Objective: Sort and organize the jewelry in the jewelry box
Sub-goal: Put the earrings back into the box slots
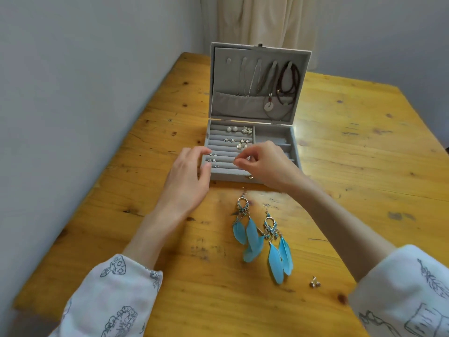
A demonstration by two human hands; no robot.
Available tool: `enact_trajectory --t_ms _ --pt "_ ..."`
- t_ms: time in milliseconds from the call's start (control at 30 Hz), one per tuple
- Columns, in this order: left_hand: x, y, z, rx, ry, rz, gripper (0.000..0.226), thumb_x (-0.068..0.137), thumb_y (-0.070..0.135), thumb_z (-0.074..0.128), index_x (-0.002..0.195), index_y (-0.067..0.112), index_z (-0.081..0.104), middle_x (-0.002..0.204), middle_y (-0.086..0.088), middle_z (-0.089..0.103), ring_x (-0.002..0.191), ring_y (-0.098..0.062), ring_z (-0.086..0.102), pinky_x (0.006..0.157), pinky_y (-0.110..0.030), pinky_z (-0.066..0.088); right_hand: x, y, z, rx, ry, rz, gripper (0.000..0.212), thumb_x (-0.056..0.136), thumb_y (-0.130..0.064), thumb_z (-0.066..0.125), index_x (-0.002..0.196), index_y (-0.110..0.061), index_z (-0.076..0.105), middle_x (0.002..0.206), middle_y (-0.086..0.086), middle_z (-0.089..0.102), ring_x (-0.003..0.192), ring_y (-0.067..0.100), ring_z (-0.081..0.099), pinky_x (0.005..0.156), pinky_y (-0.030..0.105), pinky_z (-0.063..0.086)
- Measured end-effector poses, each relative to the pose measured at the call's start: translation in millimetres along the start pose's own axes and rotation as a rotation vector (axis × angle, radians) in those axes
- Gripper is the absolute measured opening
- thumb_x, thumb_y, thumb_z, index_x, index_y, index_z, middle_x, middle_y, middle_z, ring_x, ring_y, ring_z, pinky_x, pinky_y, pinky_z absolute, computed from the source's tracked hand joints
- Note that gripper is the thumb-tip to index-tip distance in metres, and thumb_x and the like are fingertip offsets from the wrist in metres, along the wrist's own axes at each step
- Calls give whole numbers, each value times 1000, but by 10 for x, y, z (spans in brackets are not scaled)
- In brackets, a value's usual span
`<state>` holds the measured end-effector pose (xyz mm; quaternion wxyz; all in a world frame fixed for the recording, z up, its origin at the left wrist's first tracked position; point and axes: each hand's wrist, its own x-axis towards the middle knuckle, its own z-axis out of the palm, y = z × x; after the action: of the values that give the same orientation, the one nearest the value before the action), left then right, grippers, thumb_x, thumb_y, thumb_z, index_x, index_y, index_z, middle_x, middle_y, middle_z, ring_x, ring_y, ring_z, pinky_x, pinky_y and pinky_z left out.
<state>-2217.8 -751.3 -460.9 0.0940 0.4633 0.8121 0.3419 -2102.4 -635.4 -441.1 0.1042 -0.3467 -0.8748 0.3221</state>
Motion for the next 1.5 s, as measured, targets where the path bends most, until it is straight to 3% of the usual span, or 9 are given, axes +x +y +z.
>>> enact_trajectory --t_ms 133,233,467,533,733,900,1067,1233,1500 --pt "-404 275 120 -78 32 140 27 92 11 50 118 14 55 110 9 50 108 -6 48 93 -14 34 -544 171 -165 110 30 54 19 90 -26 57 95 -15 72 65 -7 58 52 -2 50 55 18 37" --pt "-757 487 320 -113 -75 215 25 92 13 51 115 17 58 106 11 51 104 -4 49 93 -18 38 -967 352 -244 173 44 119 17 91 -22 55 93 -14 71 61 -7 60 48 -5 54 48 7 37" --pt "-1394 677 761 -125 -320 252 19 90 15 56 107 18 62 97 7 57 90 -2 52 86 -15 40 -1781 756 -237 73 -34 262 11 90 -24 57 93 -22 68 82 -7 66 78 5 59 75 26 51" --pt "-1464 693 817 -96 -339 238 20 89 16 57 108 19 62 98 7 57 91 -2 51 87 -15 40 -1918 816 -178 53 -59 258 9 88 -24 60 92 -23 68 87 -7 64 82 5 58 74 21 48" --pt "-1469 775 870 5 -342 203 24 86 25 62 110 22 61 95 11 49 87 -3 48 84 -17 42 -2043 863 -39 94 5 213 7 83 -25 65 91 -24 65 82 -9 59 75 2 53 66 15 42" --pt "-1433 818 887 62 -330 212 22 87 29 60 109 22 60 89 11 47 77 -3 45 74 -16 39 -2029 875 15 25 14 180 9 83 -26 66 91 -24 62 82 -9 59 73 4 52 69 23 46" --pt "-1438 866 914 97 -330 219 17 87 33 59 100 23 63 93 9 53 88 -10 55 79 -27 48 -2012 849 25 -61 30 153 4 84 -24 63 87 -23 65 81 -10 56 80 11 54 75 32 49" --pt "-1438 849 898 69 -331 244 13 88 30 59 95 21 64 94 9 57 85 -6 53 77 -22 47 -2017 870 38 -56 30 149 4 85 -26 63 85 -23 66 84 -9 58 79 11 54 75 33 49" --pt "-1143 780 515 -199 -213 70 7 82 12 65 78 17 65 69 15 61 67 4 57 63 -4 42 -1672 641 -69 260 174 161 8 82 -17 66 75 -21 65 75 -11 64 74 4 58 63 11 44"
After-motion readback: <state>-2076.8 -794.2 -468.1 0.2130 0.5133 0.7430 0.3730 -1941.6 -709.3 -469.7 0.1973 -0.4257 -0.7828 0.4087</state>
